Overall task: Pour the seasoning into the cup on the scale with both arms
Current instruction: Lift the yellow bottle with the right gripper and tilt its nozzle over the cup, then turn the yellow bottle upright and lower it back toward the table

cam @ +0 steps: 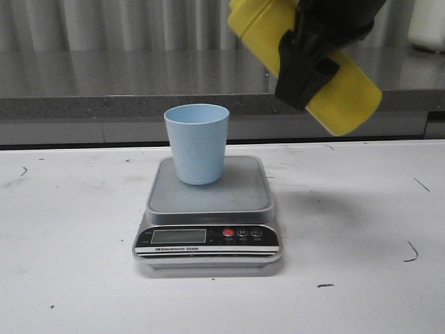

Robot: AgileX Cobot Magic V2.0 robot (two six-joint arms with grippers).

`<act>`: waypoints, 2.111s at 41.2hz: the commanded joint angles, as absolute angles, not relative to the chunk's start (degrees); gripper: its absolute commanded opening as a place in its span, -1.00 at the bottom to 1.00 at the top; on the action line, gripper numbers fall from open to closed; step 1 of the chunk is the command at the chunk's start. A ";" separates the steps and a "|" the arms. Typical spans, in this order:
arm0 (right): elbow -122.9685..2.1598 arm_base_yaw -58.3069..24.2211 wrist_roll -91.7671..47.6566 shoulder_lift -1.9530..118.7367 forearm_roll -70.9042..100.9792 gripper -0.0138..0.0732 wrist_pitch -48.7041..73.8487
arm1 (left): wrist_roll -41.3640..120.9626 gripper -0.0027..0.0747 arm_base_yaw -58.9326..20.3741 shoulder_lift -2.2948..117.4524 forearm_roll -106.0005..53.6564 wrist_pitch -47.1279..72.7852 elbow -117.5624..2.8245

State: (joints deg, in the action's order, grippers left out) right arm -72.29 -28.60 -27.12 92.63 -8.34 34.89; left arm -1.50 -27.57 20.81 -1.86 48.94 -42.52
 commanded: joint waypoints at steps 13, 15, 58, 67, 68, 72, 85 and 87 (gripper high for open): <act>-78.27 -35.19 -17.44 97.44 -47.32 -0.07 44.19 | -1.41 0.20 -27.42 21.36 -2.49 44.65 -43.96; -78.32 -35.76 -17.63 97.73 -51.99 -0.07 43.56 | -1.41 0.20 -27.42 21.36 -2.49 44.65 -43.96; -78.32 -37.82 -2.20 97.85 -60.07 -0.09 41.57 | -1.41 0.20 -27.42 21.36 -2.49 44.68 -43.96; -78.32 -36.86 3.78 97.85 -44.07 -0.09 45.02 | -1.41 0.20 -27.42 21.36 -2.49 44.68 -43.96; -78.32 -36.61 4.38 97.79 -42.75 -0.09 45.42 | -1.41 0.20 -27.42 21.36 -2.49 44.68 -43.96; -78.25 -35.17 9.21 96.84 -39.24 -0.09 45.68 | -1.41 0.20 -27.42 21.36 -2.49 44.68 -43.96; -70.99 -30.38 20.86 88.05 -29.45 -0.09 29.99 | -1.41 0.20 -27.42 21.36 -2.49 44.68 -43.96; -68.12 -29.80 22.63 86.61 -29.41 -0.09 24.89 | -1.41 0.20 -27.42 21.36 -2.49 44.68 -43.96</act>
